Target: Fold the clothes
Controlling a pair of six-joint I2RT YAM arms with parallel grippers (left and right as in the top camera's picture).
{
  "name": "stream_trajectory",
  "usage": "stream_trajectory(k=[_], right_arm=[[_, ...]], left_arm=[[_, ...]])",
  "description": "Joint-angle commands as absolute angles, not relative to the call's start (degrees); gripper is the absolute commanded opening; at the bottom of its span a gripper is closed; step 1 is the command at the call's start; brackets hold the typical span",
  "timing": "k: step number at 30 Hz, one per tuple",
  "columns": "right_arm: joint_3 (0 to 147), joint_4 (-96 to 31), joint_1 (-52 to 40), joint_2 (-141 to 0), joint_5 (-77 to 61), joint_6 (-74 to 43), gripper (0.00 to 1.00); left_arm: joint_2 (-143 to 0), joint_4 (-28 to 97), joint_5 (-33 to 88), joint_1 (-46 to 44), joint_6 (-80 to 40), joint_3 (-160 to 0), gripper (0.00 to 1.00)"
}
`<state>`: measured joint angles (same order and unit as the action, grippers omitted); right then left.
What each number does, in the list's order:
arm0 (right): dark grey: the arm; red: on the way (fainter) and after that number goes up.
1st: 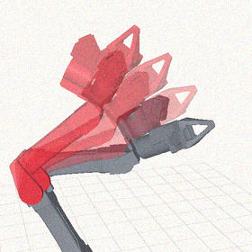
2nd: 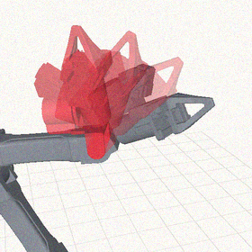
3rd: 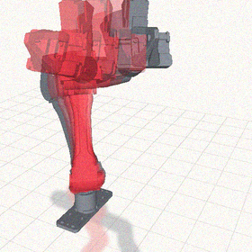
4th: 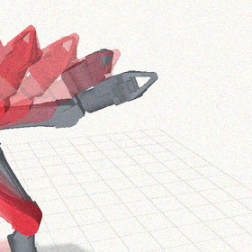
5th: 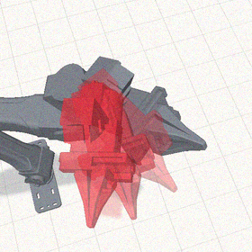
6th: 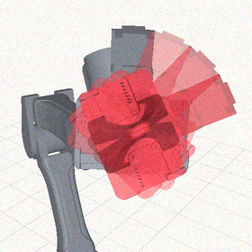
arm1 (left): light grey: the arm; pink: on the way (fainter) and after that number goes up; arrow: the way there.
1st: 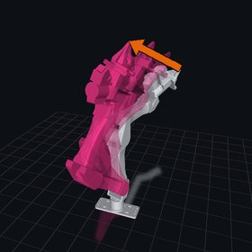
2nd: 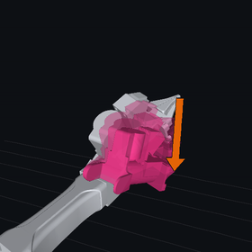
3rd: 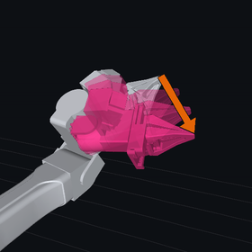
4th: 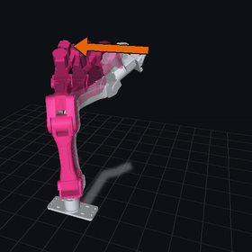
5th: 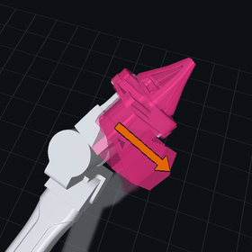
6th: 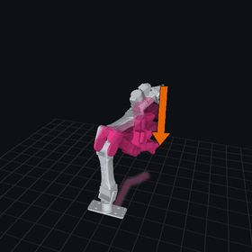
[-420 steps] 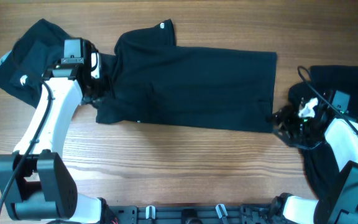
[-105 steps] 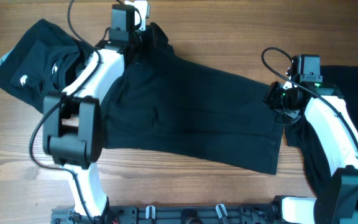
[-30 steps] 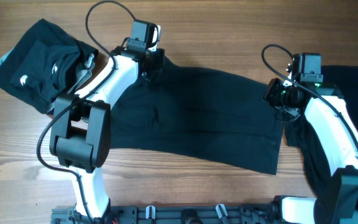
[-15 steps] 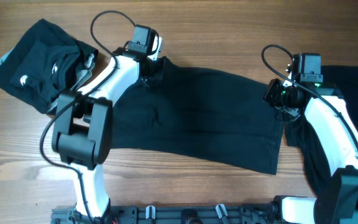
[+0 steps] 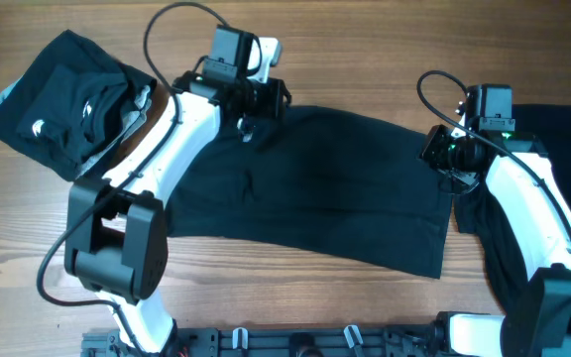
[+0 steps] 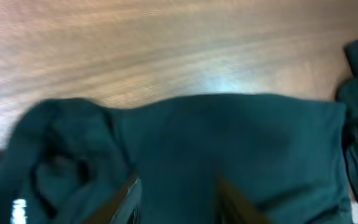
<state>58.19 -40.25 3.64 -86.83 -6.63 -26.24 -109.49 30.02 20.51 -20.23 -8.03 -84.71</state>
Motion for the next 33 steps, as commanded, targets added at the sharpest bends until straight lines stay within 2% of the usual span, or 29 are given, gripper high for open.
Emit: stream_trajectory(k=[1,3,6,8,12,17,22,26,30,32,33], right_arm=[[58.15,-40.07,3.81,-86.24,-7.57,-25.47,0.55],[58.15,-40.07,3.81,-86.24,-7.57,-25.47,0.55],[58.15,-40.10,3.81,-86.24,-7.57,-25.47,0.55],[58.15,-40.07,3.81,-86.24,-7.57,-25.50,0.55],[58.15,-40.05,3.81,-86.24,-7.60,-25.61,0.55],[58.15,-40.12,3.81,-86.24,-7.62,-25.63,0.55],[58.15,-40.10,3.81,-86.24,-7.60,-25.63,0.55],[58.15,-40.21,3.81,-86.24,-7.60,-25.50,0.55],[58.15,-40.10,3.81,-86.24,-7.60,-25.50,0.55],[58.15,-40.10,3.81,-86.24,-7.60,-25.52,0.55],[58.15,-40.10,3.81,-86.24,-7.60,-25.50,0.55]], left_arm=[[-107.74,30.74,21.21,-20.23,-8.16,-84.77,0.34],[-106.00,30.74,13.39,-19.79,-8.16,-84.77,0.31],[-105.73,31.77,-0.93,-19.00,-8.16,-84.77,0.31],[-107.39,34.33,-4.60,-17.63,-8.16,-84.75,0.32],[-113.75,36.49,-3.42,-14.52,-8.19,-84.75,0.35],[-118.43,35.79,6.46,-11.79,-8.16,-84.75,0.39],[-120.79,34.28,13.26,-11.44,-7.97,-84.75,0.38],[-121.05,34.04,16.58,-11.42,-7.97,-84.77,0.18],[-119.96,33.87,14.04,-11.22,-7.97,-84.77,0.18],[-119.20,33.76,13.85,-11.22,-7.97,-84.77,0.12],[-118.50,33.65,13.82,-11.22,-7.97,-84.77,0.06]])
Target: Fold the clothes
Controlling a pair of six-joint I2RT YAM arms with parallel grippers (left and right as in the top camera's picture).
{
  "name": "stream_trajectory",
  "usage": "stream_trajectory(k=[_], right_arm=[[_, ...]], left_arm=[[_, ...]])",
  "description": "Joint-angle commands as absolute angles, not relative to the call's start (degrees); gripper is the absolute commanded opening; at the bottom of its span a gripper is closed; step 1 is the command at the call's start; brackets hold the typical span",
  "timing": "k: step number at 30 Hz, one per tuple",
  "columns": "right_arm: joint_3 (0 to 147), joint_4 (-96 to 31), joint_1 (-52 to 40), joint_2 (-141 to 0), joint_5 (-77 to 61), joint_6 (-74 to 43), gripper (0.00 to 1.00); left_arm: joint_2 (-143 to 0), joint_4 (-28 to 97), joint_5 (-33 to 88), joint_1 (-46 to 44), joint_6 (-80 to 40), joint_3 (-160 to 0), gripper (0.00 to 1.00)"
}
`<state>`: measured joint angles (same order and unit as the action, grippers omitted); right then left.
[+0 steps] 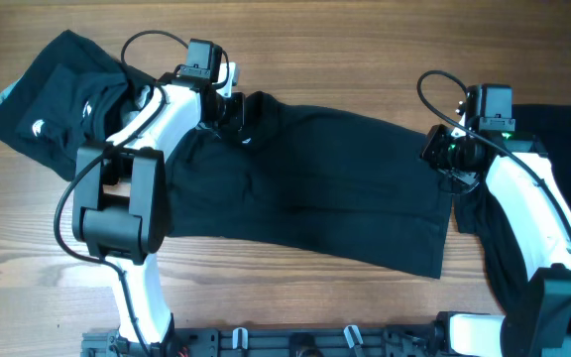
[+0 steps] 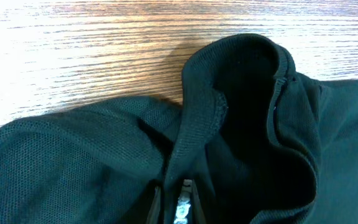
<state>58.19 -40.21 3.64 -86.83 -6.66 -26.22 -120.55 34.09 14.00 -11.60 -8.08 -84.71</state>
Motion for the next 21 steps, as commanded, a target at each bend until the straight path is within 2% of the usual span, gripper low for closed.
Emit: stream_trajectory(k=[1,3,4,6,7,8,10,11,12,13,14,15,17,21], right_arm=[[58.15,-40.10,3.81,-86.24,-7.60,-25.50,0.55],[58.15,-40.10,3.81,-86.24,-7.60,-25.52,0.55],[58.15,-40.10,3.81,-86.24,-7.60,-25.50,0.55],[58.15,-40.03,3.81,-86.24,-7.60,-25.52,0.55],[58.15,-39.94,3.81,-86.24,-7.60,-25.52,0.55],[58.15,-39.86,3.81,-86.24,-7.60,-25.52,0.55],[58.15,-39.79,3.81,-86.24,-7.60,-25.58,0.55],[58.15,-39.77,3.81,-86.24,-7.57,-25.56,0.55],[58.15,-39.77,3.81,-86.24,-7.57,-25.56,0.55],[58.15,-39.75,3.81,-86.24,-7.60,-25.56,0.56],[58.15,-39.75,3.81,-86.24,-7.60,-25.56,0.55],[58.15,-39.72,3.81,-86.24,-7.57,-25.56,0.55],[58.15,-39.64,3.81,-86.24,-7.57,-25.56,0.55],[58.15,-39.72,3.81,-86.24,-7.60,-25.54,0.55]], left_arm=[[-117.62,33.45,13.19,-11.22,-7.97,-84.77,0.04],[-115.70,32.93,10.66,-11.22,-7.97,-84.77,0.08],[-114.83,32.45,9.87,-11.22,-7.97,-84.77,0.20],[-113.27,31.03,9.30,-11.22,-7.94,-84.77,0.29],[-112.92,30.57,9.32,-11.22,-7.94,-84.77,0.29],[-112.88,30.39,9.32,-11.22,-7.97,-84.77,0.25],[-112.88,30.65,9.34,-11.22,-7.97,-84.77,0.08],[-112.92,30.87,9.34,-11.22,-7.97,-84.77,0.04],[-112.92,31.05,9.32,-11.25,-7.94,-84.77,0.04],[-112.95,31.09,9.02,-11.25,-7.94,-84.75,0.10],[-113.21,31.07,7.94,-11.22,-7.94,-84.75,0.23],[-113.43,31.07,6.94,-11.22,-7.94,-84.73,0.27],[-115.13,31.07,6.15,-11.22,-7.94,-84.62,0.30],[-119.20,30.98,7.01,-11.22,-7.94,-84.60,0.28]])
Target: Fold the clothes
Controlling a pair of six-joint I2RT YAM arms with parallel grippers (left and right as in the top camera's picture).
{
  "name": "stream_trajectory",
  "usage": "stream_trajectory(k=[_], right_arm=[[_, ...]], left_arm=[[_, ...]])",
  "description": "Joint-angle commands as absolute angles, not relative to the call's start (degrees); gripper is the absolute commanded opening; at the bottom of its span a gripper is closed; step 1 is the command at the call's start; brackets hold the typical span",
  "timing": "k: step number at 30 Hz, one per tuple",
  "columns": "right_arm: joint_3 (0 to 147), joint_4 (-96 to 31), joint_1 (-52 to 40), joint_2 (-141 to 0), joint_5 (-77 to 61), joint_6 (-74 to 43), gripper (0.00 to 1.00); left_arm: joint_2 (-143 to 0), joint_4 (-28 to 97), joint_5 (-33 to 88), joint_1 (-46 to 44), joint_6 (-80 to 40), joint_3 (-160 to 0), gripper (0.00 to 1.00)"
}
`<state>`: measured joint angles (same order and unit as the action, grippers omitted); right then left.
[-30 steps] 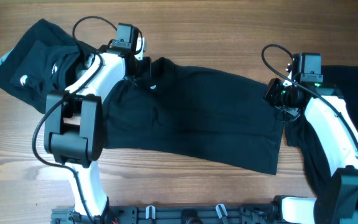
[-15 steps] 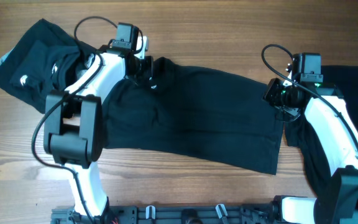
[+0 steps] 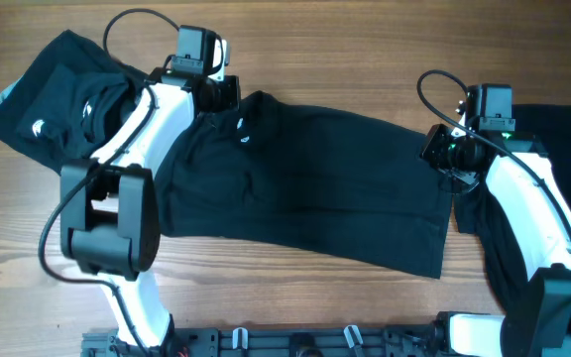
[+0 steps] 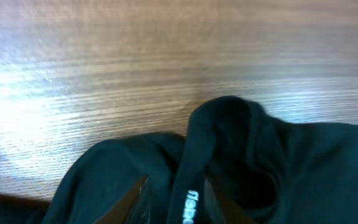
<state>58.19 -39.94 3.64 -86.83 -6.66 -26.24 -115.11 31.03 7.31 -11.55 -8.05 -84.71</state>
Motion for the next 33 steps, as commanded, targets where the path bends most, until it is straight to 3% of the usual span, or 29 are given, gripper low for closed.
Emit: stream_trajectory(k=[1,10,13,15,19,25,33], right_arm=[[58.15,-39.70,3.81,-86.24,-7.60,-25.54,0.55],[58.15,-39.70,3.81,-86.24,-7.55,-25.47,0.55],[58.15,-39.81,3.81,-86.24,-7.57,-25.50,0.55],[58.15,-39.64,3.81,-86.24,-7.57,-25.50,0.56],[58.15,-37.91,3.81,-86.24,-7.14,-25.30,0.59],[58.15,-28.32,3.81,-87.24,-6.85,-22.48,0.60],[58.15,-23.14,5.08,-93.86,-3.25,-22.02,0.62]], left_arm=[[-119.87,30.96,7.01,-11.22,-7.92,-84.60,0.27],[-121.08,31.79,14.50,-11.33,-6.44,-84.64,0.28],[-120.97,32.40,17.63,-11.33,-6.50,-84.77,0.08],[-120.44,32.29,17.52,-11.33,-6.48,-84.77,0.04],[-118.58,31.94,11.66,-11.33,-6.46,-85.52,0.04],[-112.75,30.96,-10.39,-11.33,-6.87,-88.47,0.04],[-112.36,28.82,-10.37,-11.33,-6.90,-88.47,0.05]])
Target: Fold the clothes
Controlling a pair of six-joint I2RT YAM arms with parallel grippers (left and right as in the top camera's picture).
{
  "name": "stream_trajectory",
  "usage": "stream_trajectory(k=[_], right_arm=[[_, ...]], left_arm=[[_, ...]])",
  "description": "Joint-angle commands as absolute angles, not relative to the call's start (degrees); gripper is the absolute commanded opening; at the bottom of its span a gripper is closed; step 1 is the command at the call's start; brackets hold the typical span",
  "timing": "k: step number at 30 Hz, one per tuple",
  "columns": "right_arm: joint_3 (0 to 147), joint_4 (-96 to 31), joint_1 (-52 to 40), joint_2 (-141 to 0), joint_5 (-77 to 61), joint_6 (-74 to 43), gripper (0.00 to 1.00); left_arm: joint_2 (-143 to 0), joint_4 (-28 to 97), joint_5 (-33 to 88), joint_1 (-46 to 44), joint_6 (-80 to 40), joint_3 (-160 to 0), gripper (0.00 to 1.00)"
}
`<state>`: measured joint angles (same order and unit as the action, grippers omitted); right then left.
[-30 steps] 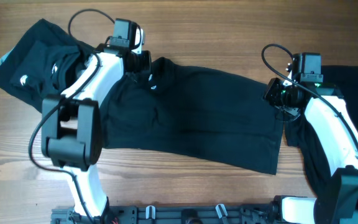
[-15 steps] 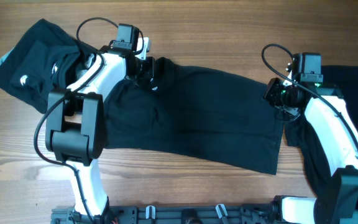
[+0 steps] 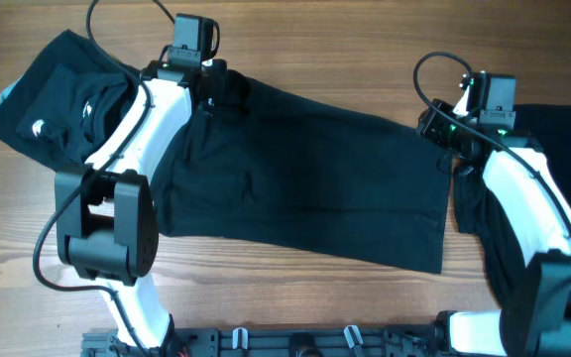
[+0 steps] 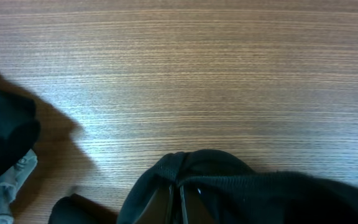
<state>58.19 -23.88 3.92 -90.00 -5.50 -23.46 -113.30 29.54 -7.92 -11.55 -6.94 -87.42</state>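
A black garment point(image 3: 305, 188) lies spread flat across the middle of the wooden table point(image 3: 365, 50). My left gripper point(image 3: 222, 89) is at its far left corner. In the left wrist view the gripper point(image 4: 179, 194) is shut on a raised fold of the black mesh fabric point(image 4: 241, 180), just above bare wood. My right gripper point(image 3: 438, 127) sits on the far right corner, shut on that edge, its fingertips dark against the cloth.
A heap of black clothes point(image 3: 62, 89) with a white mark lies at the far left, and its edge point(image 4: 2, 130) shows over a grey scrap point(image 4: 8, 183). Another dark garment point(image 3: 563, 129) lies under the right arm.
My left gripper has moved farther back with the corner, and its jaws, apart around the labelled edge before, are shut on the fold. My right gripper has also moved back slightly, and the far edge runs straighter.
First my left gripper hung open over the garment's far edge, right of the corner. Then it was at the bunched corner by the label, then farther left with jaws around that edge. The right gripper stayed on its corner. Now both hold corners, slightly farther back.
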Motion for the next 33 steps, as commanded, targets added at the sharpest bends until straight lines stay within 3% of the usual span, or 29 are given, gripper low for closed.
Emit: stream_trajectory(k=[1,5,10,14,21,25,29,30,33], right_arm=[[58.15,-22.96,5.56,-94.85,-3.25,-21.91,0.63],[58.15,-23.09,7.66,-97.91,-3.49,-20.43,0.67],[58.15,-22.37,9.45,-98.72,-3.46,-18.81,0.68],[58.15,-19.35,10.35,-100.92,-2.98,-18.61,0.60],[58.15,-14.33,11.84,-108.31,-1.50,-20.10,0.59],[58.15,-13.28,12.08,-109.73,-7.64,-17.93,0.55],[58.17,-12.67,12.10,-109.71,-10.48,-17.96,0.29],[58.17,-14.57,12.10,-109.40,-10.44,-18.02,0.05],[58.17,-16.08,12.36,-107.74,-10.39,-17.98,0.04]], left_arm=[[-112.36,28.64,-10.35,-11.33,-6.90,-88.47,0.07],[-112.36,29.23,-9.43,-11.33,-6.90,-88.47,0.11],[-112.38,30.46,-6.55,-11.35,-6.92,-88.47,0.23],[-112.40,31.97,-2.35,-11.33,-6.90,-88.44,0.27],[-112.40,32.80,4.73,-11.33,-6.83,-88.44,0.39],[-112.40,33.30,4.95,-11.33,-6.85,-88.42,0.39],[-112.40,33.50,4.95,-11.33,-6.85,-88.40,0.40],[-112.40,33.52,4.97,-11.33,-6.85,-88.40,0.40],[-112.40,33.98,7.31,-11.35,-6.85,-88.40,0.40]])
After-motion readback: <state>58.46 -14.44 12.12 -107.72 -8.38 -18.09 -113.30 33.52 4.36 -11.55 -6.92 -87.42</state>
